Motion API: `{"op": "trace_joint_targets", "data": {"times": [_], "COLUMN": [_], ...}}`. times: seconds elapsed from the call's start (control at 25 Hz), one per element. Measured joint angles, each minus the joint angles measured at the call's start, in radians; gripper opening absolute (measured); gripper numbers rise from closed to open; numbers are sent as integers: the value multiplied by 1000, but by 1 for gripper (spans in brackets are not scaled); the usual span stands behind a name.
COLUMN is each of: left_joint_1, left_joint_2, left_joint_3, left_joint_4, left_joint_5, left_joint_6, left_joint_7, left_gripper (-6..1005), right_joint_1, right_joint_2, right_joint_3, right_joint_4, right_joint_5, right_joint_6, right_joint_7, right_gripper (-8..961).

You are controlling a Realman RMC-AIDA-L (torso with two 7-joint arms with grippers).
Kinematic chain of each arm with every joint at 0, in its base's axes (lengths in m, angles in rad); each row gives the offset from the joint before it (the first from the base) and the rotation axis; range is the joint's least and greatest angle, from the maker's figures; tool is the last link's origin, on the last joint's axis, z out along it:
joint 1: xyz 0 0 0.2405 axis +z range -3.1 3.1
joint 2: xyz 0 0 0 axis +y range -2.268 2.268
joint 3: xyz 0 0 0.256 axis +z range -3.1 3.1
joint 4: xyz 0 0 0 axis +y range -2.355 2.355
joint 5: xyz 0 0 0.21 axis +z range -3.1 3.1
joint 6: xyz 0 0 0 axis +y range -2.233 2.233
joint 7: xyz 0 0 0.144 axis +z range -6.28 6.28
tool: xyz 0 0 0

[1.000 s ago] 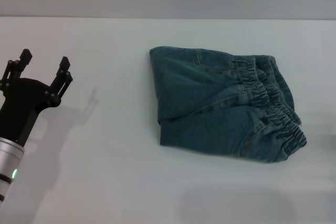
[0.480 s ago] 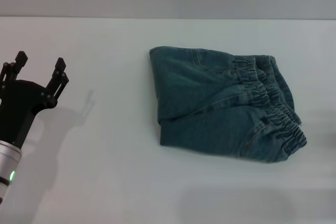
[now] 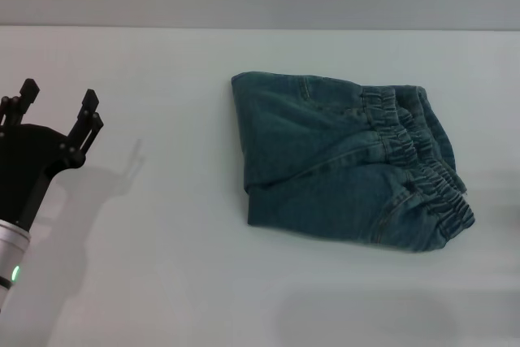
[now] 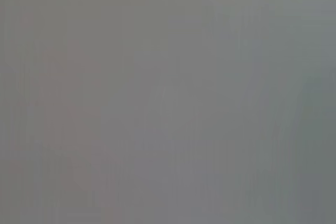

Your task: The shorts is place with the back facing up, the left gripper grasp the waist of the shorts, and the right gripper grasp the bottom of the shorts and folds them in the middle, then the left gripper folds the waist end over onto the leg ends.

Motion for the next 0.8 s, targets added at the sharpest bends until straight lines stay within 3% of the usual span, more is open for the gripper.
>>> {"op": "trace_joint_targets", "data": {"times": [0.8], "left_joint_1": [0], "left_joint_2": [-1], "left_joint_3": [0], "left_joint_4": [6], "left_joint_5": [1], "left_joint_6": [15], "left_joint_7": [3], "left_gripper": [799], "right_joint_1": [12], "right_joint_2": [0], "right_joint_3": [2], "right_joint_4": [-7], "right_joint_5": [9], "right_joint_6": [5], "right_joint_7": [1], "right_gripper": [663]}}
